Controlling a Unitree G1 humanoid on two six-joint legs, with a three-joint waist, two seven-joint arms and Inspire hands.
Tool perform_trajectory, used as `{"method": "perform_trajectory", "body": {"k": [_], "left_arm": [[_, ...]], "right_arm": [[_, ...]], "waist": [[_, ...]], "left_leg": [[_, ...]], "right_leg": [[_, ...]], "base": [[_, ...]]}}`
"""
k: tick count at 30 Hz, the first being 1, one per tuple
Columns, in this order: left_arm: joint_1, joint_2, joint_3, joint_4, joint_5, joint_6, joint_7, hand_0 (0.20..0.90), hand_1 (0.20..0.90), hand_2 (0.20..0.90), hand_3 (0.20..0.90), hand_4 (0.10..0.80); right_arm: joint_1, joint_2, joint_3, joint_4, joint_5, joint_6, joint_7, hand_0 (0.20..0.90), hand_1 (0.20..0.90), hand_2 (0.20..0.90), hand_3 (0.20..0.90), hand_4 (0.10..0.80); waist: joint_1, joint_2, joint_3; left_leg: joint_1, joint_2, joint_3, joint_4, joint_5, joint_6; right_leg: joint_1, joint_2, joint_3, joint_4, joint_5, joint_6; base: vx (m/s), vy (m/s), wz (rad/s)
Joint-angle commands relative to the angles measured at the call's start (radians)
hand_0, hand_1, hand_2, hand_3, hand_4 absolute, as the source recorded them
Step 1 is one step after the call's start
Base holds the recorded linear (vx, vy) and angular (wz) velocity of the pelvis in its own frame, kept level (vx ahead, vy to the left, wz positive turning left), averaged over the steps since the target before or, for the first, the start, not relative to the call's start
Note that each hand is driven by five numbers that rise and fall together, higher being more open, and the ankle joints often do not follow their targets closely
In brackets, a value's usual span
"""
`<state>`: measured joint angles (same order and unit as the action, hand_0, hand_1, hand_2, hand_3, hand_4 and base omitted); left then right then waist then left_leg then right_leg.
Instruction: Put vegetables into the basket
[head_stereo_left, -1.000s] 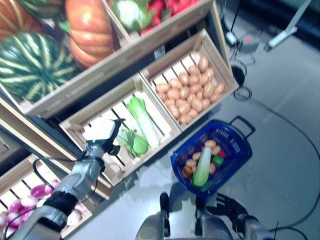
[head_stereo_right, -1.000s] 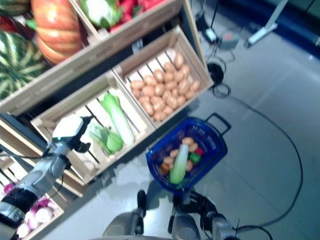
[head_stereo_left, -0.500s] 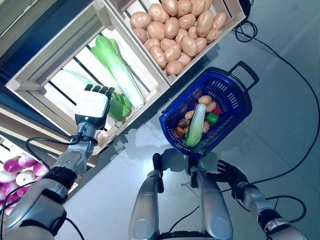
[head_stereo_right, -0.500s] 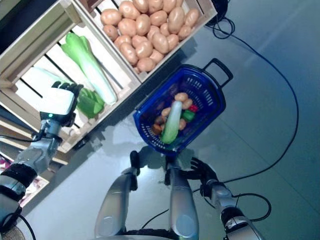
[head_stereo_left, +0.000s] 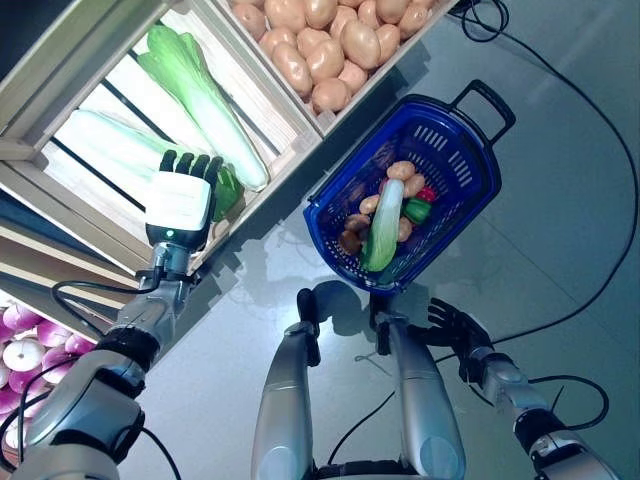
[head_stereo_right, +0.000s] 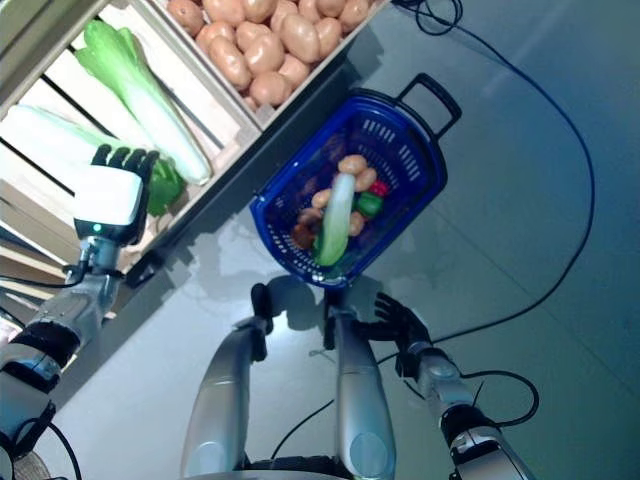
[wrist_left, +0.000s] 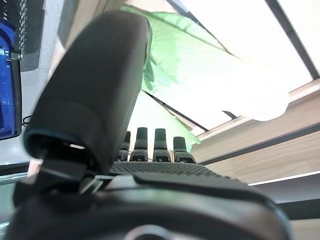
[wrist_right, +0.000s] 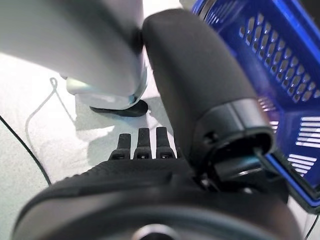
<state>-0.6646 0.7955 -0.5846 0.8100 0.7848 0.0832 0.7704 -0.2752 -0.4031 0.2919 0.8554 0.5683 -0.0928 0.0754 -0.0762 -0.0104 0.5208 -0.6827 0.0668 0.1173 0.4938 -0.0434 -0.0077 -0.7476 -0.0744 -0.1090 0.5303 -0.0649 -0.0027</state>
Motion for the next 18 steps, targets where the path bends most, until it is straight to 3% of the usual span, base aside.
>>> {"method": "perform_trajectory", "body": {"k": [1,12,18], "left_arm": [[-0.068,0.059,0.069,0.024,0.029,0.036,0.114,0.9,0.9,0.9,0.9,0.8],[-0.179,0.1,0.05,0.098,0.021,0.058,0.156,0.9,0.9,0.9,0.9,0.8],[-0.172,0.096,0.08,0.127,-0.004,0.065,0.189,0.9,0.9,0.9,0.9,0.8]], "right_arm": [[0.1,-0.059,0.017,-0.048,0.018,-0.024,-0.05,0.9,0.9,0.9,0.9,0.8],[0.101,-0.078,0.007,-0.076,0.035,-0.03,-0.066,0.9,0.9,0.9,0.9,0.8],[0.102,-0.081,-0.002,-0.066,0.026,-0.052,-0.058,0.9,0.9,0.9,0.9,0.8]], "waist": [[-0.014,0.012,-0.017],[-0.034,0.011,-0.001],[-0.035,0.015,-0.001]], "left_leg": [[-0.042,-0.002,-0.024,0.013,0.022,-0.037],[-0.096,-0.002,-0.02,0.02,0.031,-0.036],[-0.123,-0.006,-0.02,0.02,0.033,-0.037]], "right_leg": [[0.043,0.0,0.01,0.001,-0.016,0.006],[-0.016,0.004,0.013,0.008,-0.003,0.005],[-0.042,0.001,0.012,0.001,0.003,0.005]], "base": [[0.0,0.0,0.0],[-0.009,0.023,-0.02],[-0.008,0.023,-0.01]]}}
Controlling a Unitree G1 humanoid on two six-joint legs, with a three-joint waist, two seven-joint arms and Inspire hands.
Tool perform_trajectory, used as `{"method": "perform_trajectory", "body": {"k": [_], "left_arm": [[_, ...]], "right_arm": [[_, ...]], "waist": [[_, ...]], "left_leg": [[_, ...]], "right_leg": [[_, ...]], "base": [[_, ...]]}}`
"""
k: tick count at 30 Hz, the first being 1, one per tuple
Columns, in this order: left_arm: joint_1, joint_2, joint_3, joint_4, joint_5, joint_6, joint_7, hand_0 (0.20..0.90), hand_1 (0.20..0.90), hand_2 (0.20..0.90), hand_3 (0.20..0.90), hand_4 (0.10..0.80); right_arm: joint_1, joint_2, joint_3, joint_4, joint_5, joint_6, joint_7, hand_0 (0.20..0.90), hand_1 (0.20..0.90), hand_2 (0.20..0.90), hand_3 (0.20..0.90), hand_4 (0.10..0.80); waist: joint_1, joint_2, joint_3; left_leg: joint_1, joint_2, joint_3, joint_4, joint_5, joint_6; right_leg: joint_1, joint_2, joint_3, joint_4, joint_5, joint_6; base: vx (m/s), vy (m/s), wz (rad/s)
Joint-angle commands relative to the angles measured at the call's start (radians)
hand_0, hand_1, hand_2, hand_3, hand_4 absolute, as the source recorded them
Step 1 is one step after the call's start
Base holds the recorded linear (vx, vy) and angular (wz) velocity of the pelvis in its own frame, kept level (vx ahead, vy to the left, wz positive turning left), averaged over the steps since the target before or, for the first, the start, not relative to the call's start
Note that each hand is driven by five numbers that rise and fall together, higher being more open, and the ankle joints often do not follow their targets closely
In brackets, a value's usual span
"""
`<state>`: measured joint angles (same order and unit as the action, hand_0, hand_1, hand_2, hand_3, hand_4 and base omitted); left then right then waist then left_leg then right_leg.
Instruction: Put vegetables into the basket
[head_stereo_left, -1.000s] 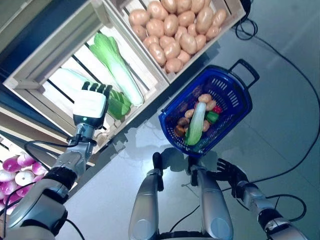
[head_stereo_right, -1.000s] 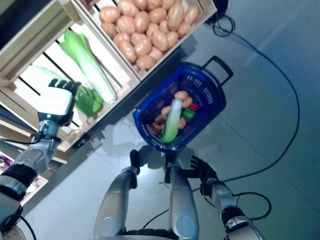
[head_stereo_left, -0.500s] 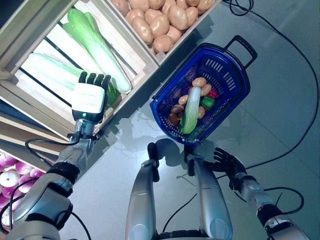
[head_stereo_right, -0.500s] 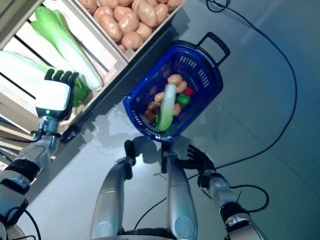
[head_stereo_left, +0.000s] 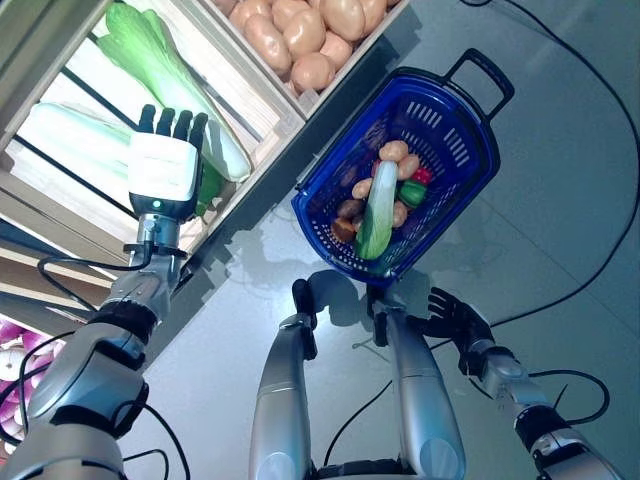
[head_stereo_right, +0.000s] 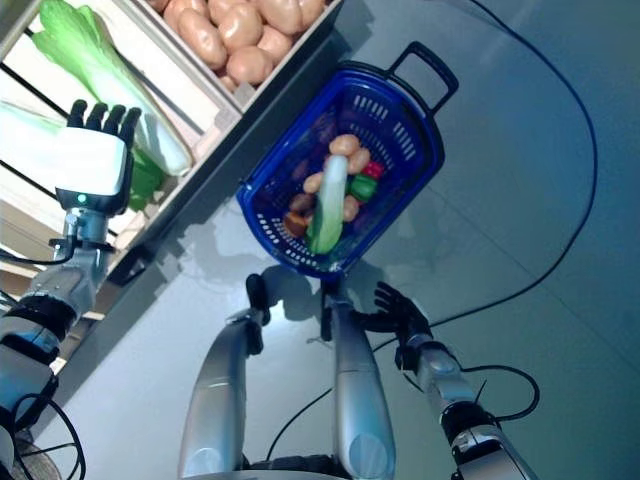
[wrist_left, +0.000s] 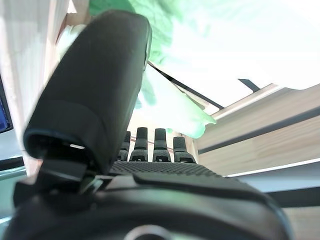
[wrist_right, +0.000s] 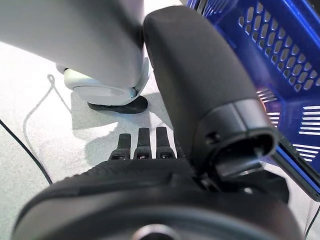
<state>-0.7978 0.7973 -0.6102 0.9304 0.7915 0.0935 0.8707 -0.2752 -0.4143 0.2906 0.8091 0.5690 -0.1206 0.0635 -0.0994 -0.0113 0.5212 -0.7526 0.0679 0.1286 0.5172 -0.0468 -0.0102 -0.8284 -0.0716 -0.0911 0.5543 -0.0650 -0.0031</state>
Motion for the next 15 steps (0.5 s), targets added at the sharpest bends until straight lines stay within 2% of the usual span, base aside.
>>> {"method": "perform_trajectory", "body": {"k": [1,8,15], "left_arm": [[-0.033,0.092,0.105,0.015,-0.009,0.048,0.087,0.9,0.9,0.9,0.9,0.8],[0.037,0.069,0.107,0.018,0.038,0.024,0.064,0.9,0.9,0.9,0.9,0.8],[0.138,0.057,0.125,-0.013,-0.022,0.026,0.03,0.9,0.9,0.9,0.9,0.8]], "right_arm": [[0.1,-0.069,-0.001,-0.017,0.025,-0.028,-0.045,0.9,0.9,0.9,0.9,0.8],[0.095,-0.062,0.001,-0.02,0.03,-0.038,-0.049,0.9,0.9,0.9,0.9,0.8],[0.095,-0.068,-0.008,-0.025,0.025,-0.035,-0.053,0.9,0.9,0.9,0.9,0.8]], "waist": [[-0.011,0.016,-0.001],[-0.001,0.016,-0.001],[0.013,0.029,-0.001]], "left_leg": [[-0.056,-0.01,-0.033,-0.007,0.037,-0.034],[-0.065,-0.018,-0.034,-0.016,0.036,-0.033],[-0.072,-0.026,-0.033,-0.017,0.034,-0.032]], "right_leg": [[0.035,0.0,-0.006,-0.024,0.003,0.006],[0.028,-0.003,-0.011,-0.043,0.012,0.01],[0.021,-0.014,-0.017,-0.048,0.016,0.014]], "base": [[0.0,0.0,0.0],[0.0,0.0,0.0],[0.0,0.0,0.0]]}}
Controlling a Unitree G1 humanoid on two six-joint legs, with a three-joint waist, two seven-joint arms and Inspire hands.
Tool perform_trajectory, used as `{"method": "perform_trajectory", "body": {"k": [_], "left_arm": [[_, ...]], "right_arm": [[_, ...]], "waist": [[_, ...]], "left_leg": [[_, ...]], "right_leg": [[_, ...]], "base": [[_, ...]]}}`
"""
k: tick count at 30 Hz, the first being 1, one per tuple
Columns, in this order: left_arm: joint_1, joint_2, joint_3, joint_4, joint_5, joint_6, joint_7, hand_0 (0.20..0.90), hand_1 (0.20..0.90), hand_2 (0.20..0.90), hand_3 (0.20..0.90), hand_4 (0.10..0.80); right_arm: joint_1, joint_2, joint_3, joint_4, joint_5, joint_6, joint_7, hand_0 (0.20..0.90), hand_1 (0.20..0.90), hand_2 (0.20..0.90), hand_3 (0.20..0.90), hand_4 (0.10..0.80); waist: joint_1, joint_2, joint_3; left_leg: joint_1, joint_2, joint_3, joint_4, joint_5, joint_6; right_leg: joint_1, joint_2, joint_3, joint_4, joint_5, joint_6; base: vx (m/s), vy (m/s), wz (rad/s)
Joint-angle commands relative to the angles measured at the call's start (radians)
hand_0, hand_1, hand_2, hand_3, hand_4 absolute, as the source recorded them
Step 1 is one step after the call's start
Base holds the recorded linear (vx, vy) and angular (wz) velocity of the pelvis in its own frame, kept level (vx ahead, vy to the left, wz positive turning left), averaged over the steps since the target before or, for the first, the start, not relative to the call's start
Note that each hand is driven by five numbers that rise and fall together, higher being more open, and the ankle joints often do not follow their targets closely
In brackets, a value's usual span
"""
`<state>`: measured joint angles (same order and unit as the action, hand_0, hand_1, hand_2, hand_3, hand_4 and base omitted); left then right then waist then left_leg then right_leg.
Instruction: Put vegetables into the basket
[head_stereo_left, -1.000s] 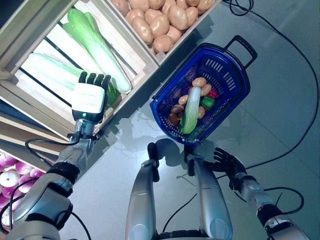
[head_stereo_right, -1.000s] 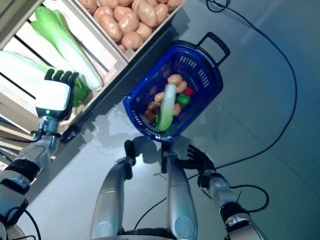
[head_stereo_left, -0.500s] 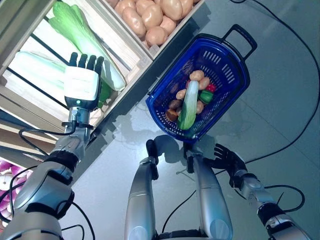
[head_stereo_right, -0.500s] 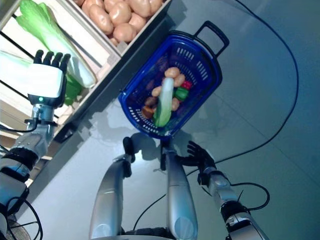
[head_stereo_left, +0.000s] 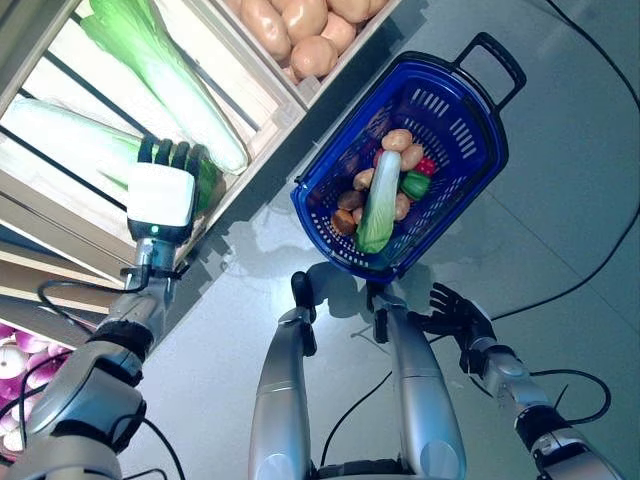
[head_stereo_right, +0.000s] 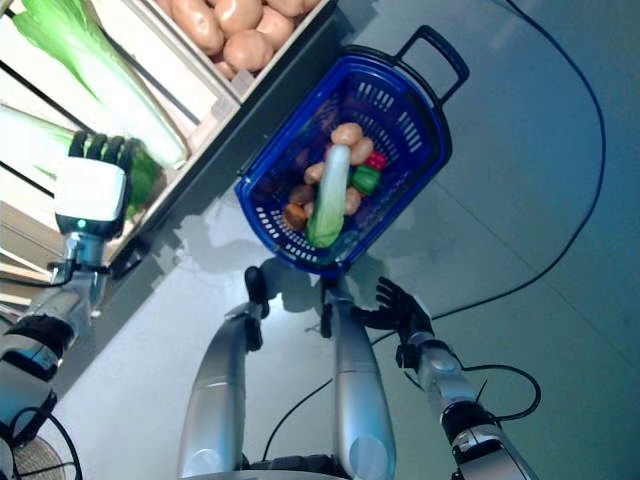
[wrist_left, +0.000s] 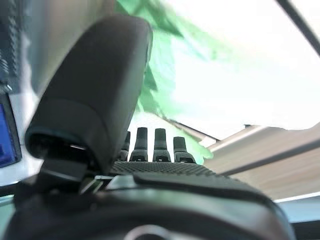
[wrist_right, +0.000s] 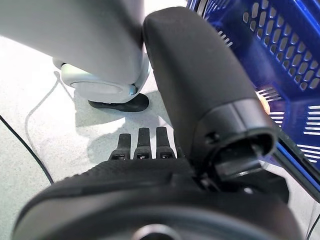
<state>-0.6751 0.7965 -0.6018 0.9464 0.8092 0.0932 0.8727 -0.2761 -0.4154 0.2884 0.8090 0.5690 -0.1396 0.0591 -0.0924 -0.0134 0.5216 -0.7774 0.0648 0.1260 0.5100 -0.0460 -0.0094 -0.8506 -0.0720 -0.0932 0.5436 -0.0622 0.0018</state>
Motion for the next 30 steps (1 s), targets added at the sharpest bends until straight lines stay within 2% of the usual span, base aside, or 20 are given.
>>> {"method": "perform_trajectory", "body": {"k": [1,6,11,12,14,15,18,23,25,26,28,29,30], "left_arm": [[0.033,0.051,0.122,-0.039,-0.054,0.044,0.008,0.9,0.9,0.9,0.9,0.8],[0.089,0.027,0.126,-0.042,-0.064,0.043,0.003,0.9,0.9,0.9,0.9,0.8],[0.099,0.026,0.122,-0.028,-0.076,0.049,0.004,0.9,0.9,0.9,0.9,0.8],[0.105,0.024,0.121,-0.025,-0.078,0.053,0.005,0.9,0.9,0.9,0.9,0.8],[0.099,0.017,0.129,-0.018,-0.082,0.067,0.025,0.9,0.9,0.9,0.9,0.8],[0.102,0.015,0.127,-0.016,-0.082,0.067,0.029,0.9,0.9,0.9,0.9,0.8],[0.089,0.016,0.133,-0.011,-0.081,0.084,0.071,0.9,0.9,0.9,0.9,0.8],[0.039,0.016,0.133,-0.003,-0.043,0.079,0.114,0.9,0.9,0.9,0.9,0.8],[-0.029,0.028,0.107,0.02,-0.03,0.069,0.108,0.9,0.9,0.9,0.9,0.8],[-0.04,0.031,0.105,0.023,-0.031,0.066,0.107,0.9,0.9,0.9,0.9,0.8],[-0.082,0.031,0.072,0.034,-0.023,0.066,0.084,0.9,0.9,0.9,0.9,0.8],[-0.08,0.029,0.07,0.034,-0.025,0.068,0.081,0.9,0.9,0.9,0.9,0.8],[-0.101,0.029,0.064,0.045,-0.037,0.071,0.069,0.9,0.9,0.9,0.9,0.8]], "right_arm": [[0.098,-0.069,-0.008,-0.027,0.025,-0.016,-0.049,0.9,0.9,0.9,0.9,0.8],[0.098,-0.071,-0.011,-0.031,0.025,-0.011,-0.049,0.9,0.9,0.9,0.9,0.8],[0.1,-0.077,-0.01,-0.035,0.029,-0.008,-0.048,0.9,0.9,0.9,0.9,0.8],[0.106,-0.077,-0.009,-0.032,0.031,-0.011,-0.047,0.9,0.9,0.9,0.9,0.8],[0.097,-0.076,-0.01,-0.029,0.03,-0.012,-0.045,0.9,0.9,0.9,0.9,0.8],[0.101,-0.075,-0.008,-0.028,0.03,-0.012,-0.045,0.9,0.9,0.9,0.9,0.8],[0.101,-0.075,-0.004,-0.025,0.035,-0.019,-0.04,0.9,0.9,0.9,0.9,0.8],[0.095,-0.07,0.003,-0.009,0.034,-0.019,-0.04,0.9,0.9,0.9,0.9,0.8],[0.08,-0.068,0.014,0.002,0.062,-0.026,-0.029,0.9,0.9,0.9,0.9,0.8],[0.074,-0.068,0.013,0.002,0.066,-0.028,-0.028,0.9,0.9,0.9,0.9,0.8],[0.068,-0.063,0.017,-0.009,0.076,-0.034,-0.031,0.9,0.9,0.9,0.9,0.8],[0.074,-0.062,0.019,-0.011,0.076,-0.033,-0.033,0.9,0.9,0.9,0.9,0.8],[0.065,-0.059,0.023,-0.017,0.078,-0.033,-0.041,0.9,0.9,0.9,0.9,0.8]], "waist": [[0.008,0.034,-0.002],[0.012,0.036,-0.002],[0.014,0.033,-0.002],[0.015,0.033,-0.002],[0.014,0.031,-0.002],[0.015,0.03,-0.002],[0.016,0.026,-0.002],[0.013,0.022,-0.002],[0.008,0.017,-0.002],[0.007,0.016,-0.002],[0.002,0.011,-0.002],[0.003,0.009,-0.002],[-0.001,0.005,-0.002]], "left_leg": [[-0.047,-0.024,-0.031,-0.011,0.033,-0.031],[-0.05,-0.024,-0.031,-0.016,0.039,-0.033],[-0.054,-0.024,-0.033,-0.015,0.039,-0.033],[-0.039,-0.024,-0.038,-0.006,0.013,-0.04],[-0.06,-0.024,-0.033,-0.012,0.04,-0.032],[-0.042,-0.024,-0.038,-0.006,0.015,-0.039],[-0.046,-0.023,-0.039,-0.003,0.015,-0.038],[-0.056,-0.017,-0.04,0.009,0.011,-0.038],[-0.065,-0.014,-0.039,0.013,0.013,-0.036],[-0.084,-0.014,-0.035,0.007,0.039,-0.028],[-0.092,-0.014,-0.036,0.014,0.037,-0.028],[-0.075,-0.014,-0.041,0.02,0.011,-0.034],[-0.095,-0.014,-0.035,0.014,0.038,-0.027]], "right_leg": [[0.042,-0.015,-0.016,-0.037,0.014,0.01],[0.041,-0.015,-0.016,-0.042,0.017,0.01],[0.038,-0.014,-0.02,-0.039,0.016,0.009],[0.054,-0.013,-0.016,-0.03,-0.007,0.016],[0.034,-0.013,-0.02,-0.037,0.017,0.009],[0.051,-0.012,-0.016,-0.031,-0.005,0.016],[0.048,-0.01,-0.018,-0.025,-0.008,0.015],[0.038,-0.011,-0.018,-0.008,-0.016,0.013],[0.028,-0.009,-0.019,0.0,-0.014,0.011],[0.01,-0.011,-0.023,-0.007,0.009,0.003],[0.002,-0.01,-0.024,0.0,0.01,0.004],[0.019,-0.007,-0.02,0.006,-0.013,0.011],[0.0,-0.007,-0.025,-0.003,0.011,0.004]], "base": [[0.0,0.0,0.0],[0.0,0.0,0.0],[0.019,-0.002,0.0],[0.0,0.0,0.0],[0.0,0.0,0.0],[0.085,-0.006,0.0],[0.027,-0.002,0.0],[0.0,0.0,0.0],[-0.038,0.006,0.01],[-0.073,0.005,0.02],[0.001,-0.009,0.02],[0.0,0.0,0.0],[0.0,0.0,0.0]]}}
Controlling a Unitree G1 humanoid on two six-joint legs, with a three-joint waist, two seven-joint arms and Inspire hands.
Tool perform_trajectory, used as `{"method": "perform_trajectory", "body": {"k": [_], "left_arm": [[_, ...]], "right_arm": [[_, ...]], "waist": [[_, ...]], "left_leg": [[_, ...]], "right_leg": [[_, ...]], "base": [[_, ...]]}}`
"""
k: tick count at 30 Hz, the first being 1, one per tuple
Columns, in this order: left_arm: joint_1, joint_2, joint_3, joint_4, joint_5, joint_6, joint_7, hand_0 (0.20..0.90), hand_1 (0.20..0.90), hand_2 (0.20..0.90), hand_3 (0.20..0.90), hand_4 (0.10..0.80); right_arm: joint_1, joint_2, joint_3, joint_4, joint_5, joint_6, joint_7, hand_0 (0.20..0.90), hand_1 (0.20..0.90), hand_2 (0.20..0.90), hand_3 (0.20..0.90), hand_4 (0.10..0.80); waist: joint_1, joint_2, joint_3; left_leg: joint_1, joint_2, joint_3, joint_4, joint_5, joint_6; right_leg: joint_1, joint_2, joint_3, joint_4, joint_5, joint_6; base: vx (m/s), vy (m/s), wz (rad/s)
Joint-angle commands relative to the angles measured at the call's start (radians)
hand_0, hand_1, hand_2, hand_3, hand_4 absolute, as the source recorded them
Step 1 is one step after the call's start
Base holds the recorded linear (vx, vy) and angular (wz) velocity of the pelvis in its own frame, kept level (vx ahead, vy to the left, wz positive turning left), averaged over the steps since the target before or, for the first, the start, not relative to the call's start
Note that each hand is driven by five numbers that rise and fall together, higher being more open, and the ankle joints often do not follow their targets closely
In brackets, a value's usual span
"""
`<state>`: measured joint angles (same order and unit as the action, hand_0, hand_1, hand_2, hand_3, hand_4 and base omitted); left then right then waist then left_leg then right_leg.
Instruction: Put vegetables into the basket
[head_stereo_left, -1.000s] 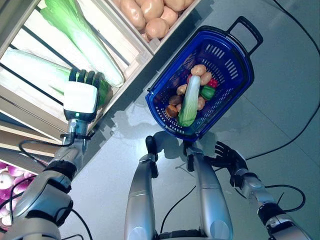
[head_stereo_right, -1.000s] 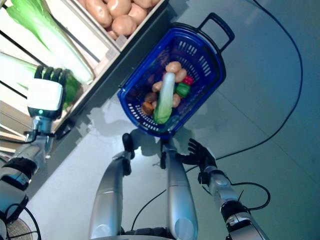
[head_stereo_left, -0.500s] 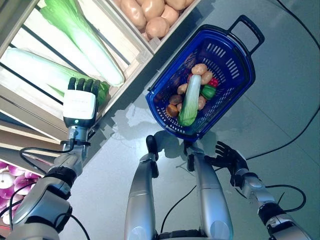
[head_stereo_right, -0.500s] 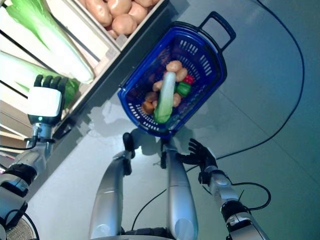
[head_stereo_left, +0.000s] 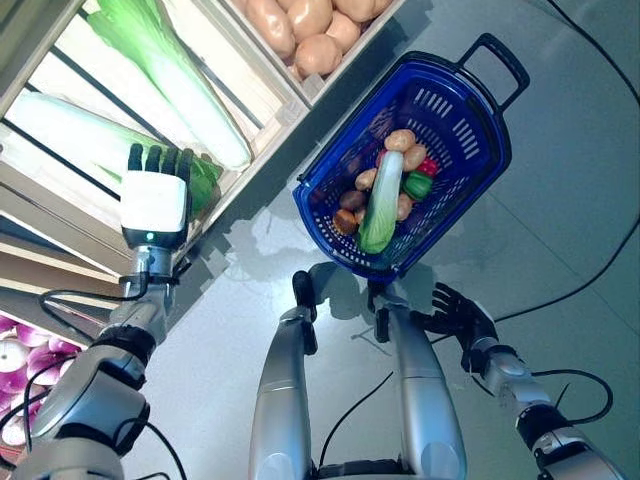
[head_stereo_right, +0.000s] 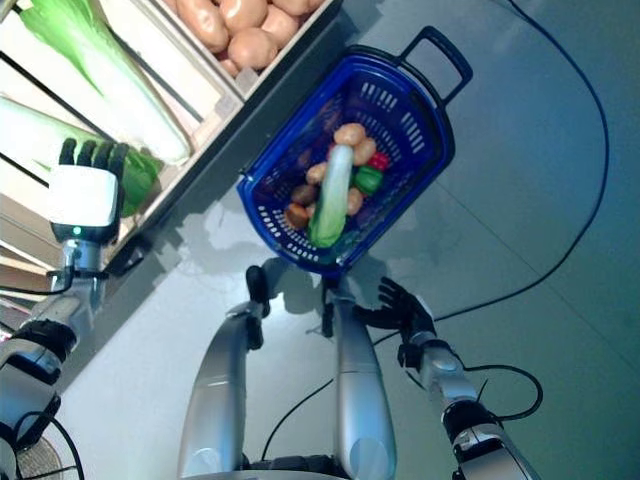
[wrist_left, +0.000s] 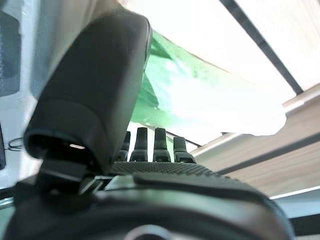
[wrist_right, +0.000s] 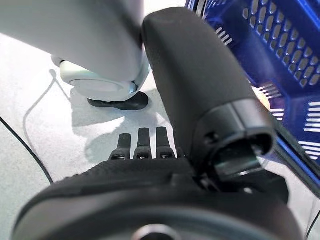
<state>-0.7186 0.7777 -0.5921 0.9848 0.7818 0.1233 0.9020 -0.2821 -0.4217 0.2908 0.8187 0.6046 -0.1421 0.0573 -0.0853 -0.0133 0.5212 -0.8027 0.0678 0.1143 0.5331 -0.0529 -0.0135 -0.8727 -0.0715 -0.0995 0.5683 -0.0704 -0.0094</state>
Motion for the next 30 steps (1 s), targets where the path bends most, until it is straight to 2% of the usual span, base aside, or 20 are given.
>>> {"method": "perform_trajectory", "body": {"k": [1,2,3,4,5,6,8,9,14,21,22,23,24,29,30], "left_arm": [[-0.059,0.048,0.053,0.008,-0.011,0.041,0.038,0.9,0.9,0.9,0.9,0.8],[-0.062,0.044,0.052,0.014,-0.009,0.044,0.033,0.542,0.542,0.542,0.542,0.562],[-0.056,0.04,0.046,0.02,-0.013,0.044,0.034,0.3,0.3,0.3,0.3,0.4],[-0.055,0.032,0.05,0.023,-0.035,0.051,0.055,0.3,0.3,0.3,0.3,0.4],[-0.053,0.023,0.051,0.033,-0.054,0.054,0.06,0.3,0.3,0.3,0.3,0.4],[-0.058,0.025,0.052,0.034,-0.056,0.054,0.061,0.3,0.3,0.3,0.3,0.4],[-0.063,0.019,0.049,0.051,-0.065,0.047,0.066,0.3,0.3,0.3,0.3,0.4],[-0.061,0.019,0.044,0.056,-0.066,0.043,0.067,0.3,0.3,0.3,0.3,0.4],[-0.073,0.031,0.052,0.062,-0.068,0.039,0.048,0.3,0.3,0.3,0.3,0.4],[-0.069,0.034,0.06,0.063,-0.1,0.034,0.04,0.3,0.3,0.3,0.3,0.4],[-0.072,0.035,0.063,0.058,-0.116,0.032,0.039,0.3,0.3,0.3,0.3,0.4],[-0.062,0.028,0.069,0.055,-0.124,0.028,0.047,0.3,0.3,0.3,0.3,0.4],[-0.066,0.029,0.073,0.052,-0.129,0.027,0.051,0.3,0.3,0.3,0.3,0.4],[-0.023,0.023,0.136,0.012,-0.207,-0.038,0.139,0.3,0.3,0.3,0.3,0.4],[-0.003,0.012,0.171,-0.004,-0.229,-0.082,0.171,0.3,0.3,0.3,0.3,0.4]], "right_arm": [[0.07,-0.052,0.021,-0.027,0.043,-0.031,-0.041,0.9,0.9,0.9,0.9,0.8],[0.068,-0.051,0.022,-0.026,0.046,-0.033,-0.043,0.9,0.9,0.9,0.9,0.8],[0.073,-0.05,0.024,-0.024,0.048,-0.034,-0.043,0.9,0.9,0.9,0.9,0.8],[0.066,-0.047,0.022,-0.022,0.047,-0.036,-0.046,0.9,0.9,0.9,0.9,0.8],[0.068,-0.046,0.027,-0.019,0.044,-0.036,-0.053,0.9,0.9,0.9,0.9,0.8],[0.062,-0.046,0.026,-0.019,0.044,-0.037,-0.054,0.9,0.9,0.9,0.9,0.8],[0.056,-0.046,0.023,-0.01,0.051,-0.039,-0.052,0.9,0.9,0.9,0.9,0.8],[0.06,-0.047,0.025,-0.006,0.051,-0.039,-0.05,0.9,0.9,0.9,0.9,0.8],[0.072,-0.046,0.024,0.002,0.054,-0.052,-0.037,0.9,0.9,0.9,0.9,0.8],[0.074,-0.043,0.02,0.012,0.05,-0.056,-0.041,0.9,0.9,0.9,0.9,0.8],[0.07,-0.042,0.017,0.017,0.046,-0.058,-0.043,0.9,0.9,0.9,0.9,0.8],[0.076,-0.039,0.019,0.029,0.044,-0.063,-0.041,0.9,0.9,0.9,0.9,0.8],[0.072,-0.039,0.016,0.03,0.046,-0.068,-0.04,0.9,0.9,0.9,0.9,0.8],[0.093,-0.025,0.012,0.033,0.057,-0.096,-0.048,0.9,0.9,0.9,0.9,0.8],[0.098,-0.018,0.008,0.037,0.052,-0.105,-0.055,0.9,0.9,0.9,0.9,0.8]], "waist": [[-0.008,0.004,-0.001],[-0.009,0.002,-0.001],[-0.009,-0.001,-0.001],[-0.01,-0.005,-0.001],[-0.009,-0.008,-0.001],[-0.01,-0.008,-0.001],[-0.01,-0.012,-0.001],[-0.009,-0.013,-0.001],[-0.007,-0.023,-0.001],[-0.005,-0.018,-0.001],[-0.005,-0.016,-0.001],[-0.003,-0.016,-0.001],[-0.004,-0.016,-0.001],[0.005,-0.025,-0.001],[0.01,-0.026,-0.001]], "left_leg": [[-0.071,-0.016,-0.023,-0.008,0.044,-0.023],[-0.071,-0.017,-0.024,-0.009,0.044,-0.022],[-0.055,-0.017,-0.029,-0.002,0.017,-0.029],[-0.076,-0.017,-0.026,-0.008,0.044,-0.022],[-0.064,-0.019,-0.033,0.0,0.018,-0.029],[-0.082,-0.019,-0.028,-0.006,0.044,-0.022],[-0.082,-0.02,-0.03,-0.007,0.043,-0.023],[-0.065,-0.019,-0.034,0.001,0.017,-0.03],[-0.062,-0.013,-0.034,0.006,0.016,-0.03],[-0.044,-0.017,-0.032,-0.001,0.015,-0.032],[-0.057,-0.018,-0.028,-0.01,0.042,-0.027],[-0.027,-0.017,-0.032,-0.01,0.018,-0.034],[-0.04,-0.016,-0.028,-0.02,0.044,-0.028],[0.029,-0.013,-0.029,-0.048,0.047,-0.035],[0.067,-0.015,-0.027,-0.069,0.051,-0.04]], "right_leg": [[0.022,-0.007,-0.019,-0.027,0.02,0.015],[0.022,-0.007,-0.019,-0.029,0.02,0.014],[0.038,-0.005,-0.015,-0.022,-0.002,0.022],[0.018,-0.004,-0.019,-0.032,0.024,0.016],[0.031,0.001,-0.012,-0.022,0.002,0.023],[0.013,0.0,-0.016,-0.029,0.024,0.016],[0.013,0.003,-0.015,-0.026,0.022,0.015],[0.029,0.005,-0.012,-0.018,-0.001,0.022],[0.037,0.008,-0.018,-0.013,-0.005,0.022],[0.052,0.009,-0.018,-0.017,-0.009,0.021],[0.041,0.008,-0.022,-0.027,0.013,0.015],[0.07,0.008,-0.019,-0.027,-0.01,0.022],[0.058,0.007,-0.024,-0.037,0.012,0.015],[0.135,0.006,-0.031,-0.082,0.012,0.017],[0.175,0.004,-0.034,-0.107,0.013,0.019]], "base": [[-0.073,-0.005,0.01],[0.071,-0.009,-0.01],[0.0,0.0,0.0],[0.06,-0.008,-0.03],[-0.085,0.002,-0.05],[-0.013,0.008,-0.04],[-0.008,0.004,-0.01],[0.065,-0.02,0.0],[0.014,-0.029,-0.01],[-0.008,-0.004,0.0],[0.0,0.0,0.0],[-0.056,-0.016,-0.01],[0.018,-0.038,-0.01],[0.004,-0.059,0.01],[0.024,-0.05,0.01]]}}
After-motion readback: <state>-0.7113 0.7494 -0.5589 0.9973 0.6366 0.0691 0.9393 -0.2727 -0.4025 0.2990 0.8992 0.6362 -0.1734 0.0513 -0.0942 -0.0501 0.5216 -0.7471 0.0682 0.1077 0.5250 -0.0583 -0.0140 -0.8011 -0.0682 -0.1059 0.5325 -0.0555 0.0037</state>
